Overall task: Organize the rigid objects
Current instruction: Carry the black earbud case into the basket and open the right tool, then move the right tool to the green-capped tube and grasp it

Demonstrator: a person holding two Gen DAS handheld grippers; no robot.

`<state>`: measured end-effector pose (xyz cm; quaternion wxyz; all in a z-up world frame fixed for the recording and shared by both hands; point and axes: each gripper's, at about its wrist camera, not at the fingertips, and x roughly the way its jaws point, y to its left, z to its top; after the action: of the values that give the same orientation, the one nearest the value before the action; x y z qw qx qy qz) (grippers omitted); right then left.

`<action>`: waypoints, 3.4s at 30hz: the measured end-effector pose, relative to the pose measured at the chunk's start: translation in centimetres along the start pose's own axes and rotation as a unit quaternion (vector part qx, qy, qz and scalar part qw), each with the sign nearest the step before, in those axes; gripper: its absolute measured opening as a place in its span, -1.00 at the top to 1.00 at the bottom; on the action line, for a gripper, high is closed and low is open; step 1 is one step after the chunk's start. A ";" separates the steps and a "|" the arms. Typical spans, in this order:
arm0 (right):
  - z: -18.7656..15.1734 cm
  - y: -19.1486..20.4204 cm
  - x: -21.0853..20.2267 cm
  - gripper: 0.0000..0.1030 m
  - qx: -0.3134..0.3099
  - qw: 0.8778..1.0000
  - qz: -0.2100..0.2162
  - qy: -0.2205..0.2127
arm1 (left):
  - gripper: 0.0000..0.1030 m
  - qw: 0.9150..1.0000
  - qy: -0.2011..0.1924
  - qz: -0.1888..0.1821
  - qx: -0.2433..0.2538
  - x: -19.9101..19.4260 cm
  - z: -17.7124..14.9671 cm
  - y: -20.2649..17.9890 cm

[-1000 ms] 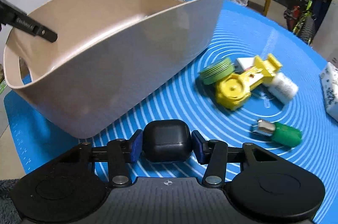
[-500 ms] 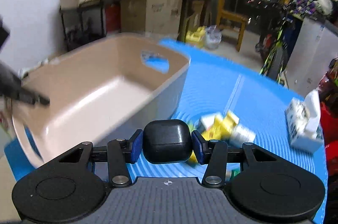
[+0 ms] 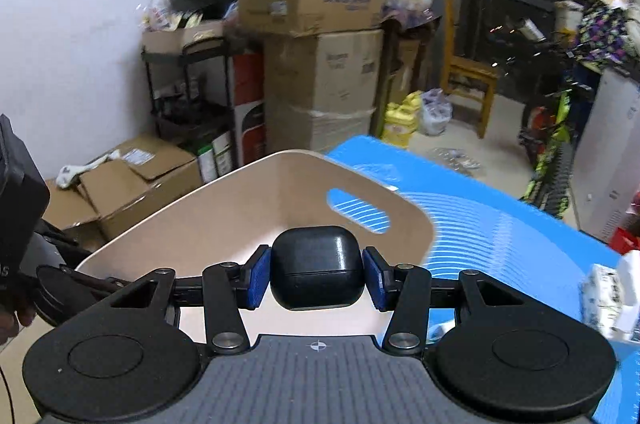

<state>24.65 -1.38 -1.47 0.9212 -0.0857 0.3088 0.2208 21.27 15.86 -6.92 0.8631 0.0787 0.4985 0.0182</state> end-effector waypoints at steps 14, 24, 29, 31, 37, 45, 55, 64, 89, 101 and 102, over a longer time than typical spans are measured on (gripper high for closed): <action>-0.7 4.9 8.2 -0.05 -0.042 0.990 0.016 0.133 | 0.70 1.000 0.001 -0.001 -0.002 0.0 0.1 0.1; -2.0 6.9 11.8 -0.05 -0.076 0.969 0.004 0.236 | 0.70 1.000 0.002 -0.003 -0.004 0.2 0.1 0.0; -2.1 7.4 12.4 -0.06 -0.092 0.962 -0.009 0.258 | 0.70 1.000 0.001 0.001 0.001 0.1 0.2 -0.2; -1.9 7.5 12.0 -0.20 -0.090 0.965 -0.005 0.247 | 0.70 1.000 0.001 0.002 0.001 0.2 0.1 -0.2; -1.8 6.2 9.7 -0.28 -0.046 0.976 0.008 0.213 | 0.70 1.000 0.001 0.003 0.000 0.2 0.1 -0.2; -0.8 2.1 3.8 -0.55 0.008 0.989 0.031 0.144 | 0.69 1.000 -0.002 0.004 -0.005 0.1 0.0 -0.3; -0.7 -5.0 -2.1 -0.83 0.082 0.993 -0.025 0.079 | 0.69 1.000 -0.002 0.005 -0.004 0.0 -0.1 -0.3; -5.8 -12.4 -1.5 -0.86 0.174 0.975 -0.096 0.097 | 0.69 1.000 0.000 0.005 -0.007 0.0 0.0 -0.3; -14.3 -16.4 4.9 -0.86 0.181 0.957 -0.127 0.187 | 0.68 1.000 -0.001 0.006 -0.007 0.1 -0.2 -0.3; -15.1 -16.8 4.4 -0.64 0.189 0.961 -0.125 0.156 | 0.68 1.000 -0.003 0.005 -0.006 0.1 -0.3 -0.5; -15.2 -16.7 4.3 -0.61 0.188 0.961 -0.127 0.155 | 0.68 1.000 -0.003 0.005 -0.006 0.1 -0.3 -0.5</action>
<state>27.35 -19.20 -15.76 0.8819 0.0172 0.4705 0.0235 21.07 15.44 -7.23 0.8651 0.0764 0.4951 0.0254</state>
